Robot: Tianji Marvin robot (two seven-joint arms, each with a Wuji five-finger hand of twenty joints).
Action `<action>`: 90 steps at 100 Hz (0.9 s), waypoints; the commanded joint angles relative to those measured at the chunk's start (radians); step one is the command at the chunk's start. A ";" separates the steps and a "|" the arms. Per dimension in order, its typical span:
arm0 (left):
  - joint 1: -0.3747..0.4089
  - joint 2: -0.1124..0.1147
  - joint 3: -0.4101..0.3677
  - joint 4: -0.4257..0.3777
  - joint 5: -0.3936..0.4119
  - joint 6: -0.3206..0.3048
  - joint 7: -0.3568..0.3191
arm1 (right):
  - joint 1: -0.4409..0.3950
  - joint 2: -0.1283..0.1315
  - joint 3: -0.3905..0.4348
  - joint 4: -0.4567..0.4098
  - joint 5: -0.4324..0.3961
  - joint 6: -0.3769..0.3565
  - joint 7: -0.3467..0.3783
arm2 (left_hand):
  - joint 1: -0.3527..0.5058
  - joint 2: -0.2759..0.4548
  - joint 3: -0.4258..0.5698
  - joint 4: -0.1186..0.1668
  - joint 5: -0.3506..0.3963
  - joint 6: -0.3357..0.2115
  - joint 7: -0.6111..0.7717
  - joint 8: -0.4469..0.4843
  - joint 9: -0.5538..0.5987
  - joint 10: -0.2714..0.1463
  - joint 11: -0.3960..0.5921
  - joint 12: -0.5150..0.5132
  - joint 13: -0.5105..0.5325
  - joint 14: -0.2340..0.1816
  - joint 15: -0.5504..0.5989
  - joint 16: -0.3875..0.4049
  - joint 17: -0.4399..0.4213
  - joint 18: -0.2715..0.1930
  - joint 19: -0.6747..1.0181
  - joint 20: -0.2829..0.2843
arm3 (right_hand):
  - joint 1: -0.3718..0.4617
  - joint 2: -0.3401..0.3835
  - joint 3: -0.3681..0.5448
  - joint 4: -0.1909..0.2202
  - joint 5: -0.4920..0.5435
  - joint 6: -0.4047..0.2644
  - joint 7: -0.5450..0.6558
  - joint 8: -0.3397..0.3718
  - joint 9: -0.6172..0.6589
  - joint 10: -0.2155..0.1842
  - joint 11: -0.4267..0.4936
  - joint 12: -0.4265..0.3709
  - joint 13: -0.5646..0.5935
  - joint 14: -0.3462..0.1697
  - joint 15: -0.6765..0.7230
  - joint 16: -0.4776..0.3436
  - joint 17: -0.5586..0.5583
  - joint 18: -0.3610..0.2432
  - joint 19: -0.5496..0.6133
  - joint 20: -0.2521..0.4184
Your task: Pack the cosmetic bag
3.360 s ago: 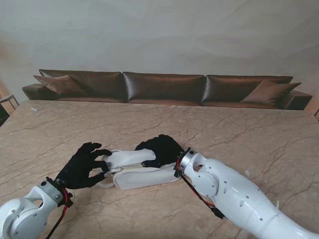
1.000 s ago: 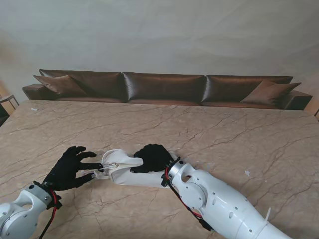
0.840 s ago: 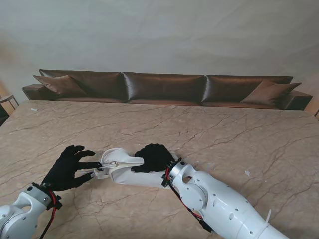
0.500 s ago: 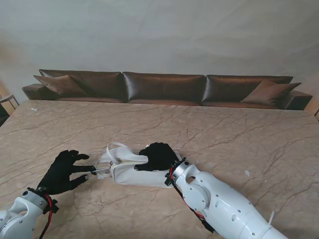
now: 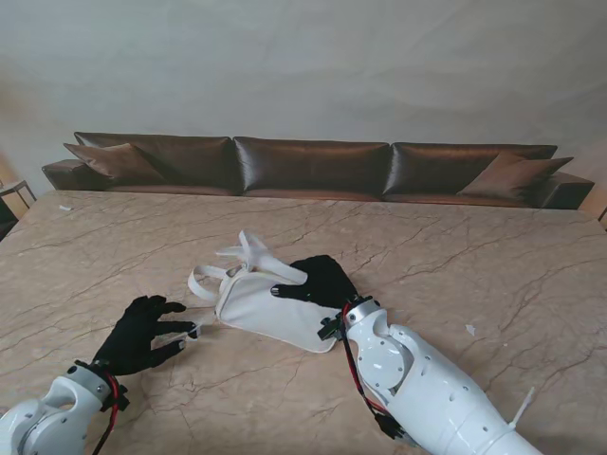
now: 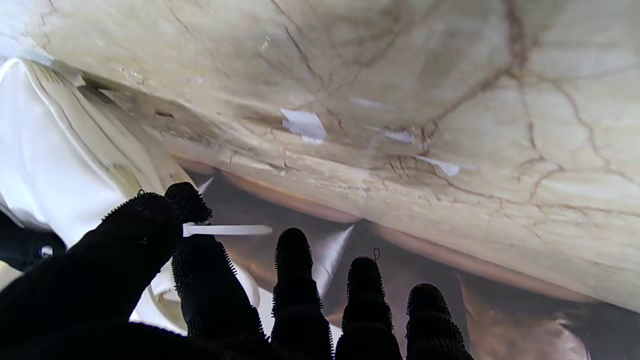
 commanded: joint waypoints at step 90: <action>0.056 -0.025 0.007 -0.047 -0.105 -0.036 0.036 | 0.007 0.042 0.033 -0.117 -0.064 0.045 0.094 | -0.028 -0.024 -0.060 -0.037 -0.459 0.420 0.359 -0.811 -0.105 0.062 -0.076 -0.056 0.110 0.076 -0.089 -0.253 -0.017 0.029 0.115 0.270 | 0.643 0.247 0.434 0.075 0.165 -0.453 0.529 0.024 0.126 -0.039 0.143 0.042 0.089 -0.010 0.192 0.063 0.029 0.041 0.031 0.026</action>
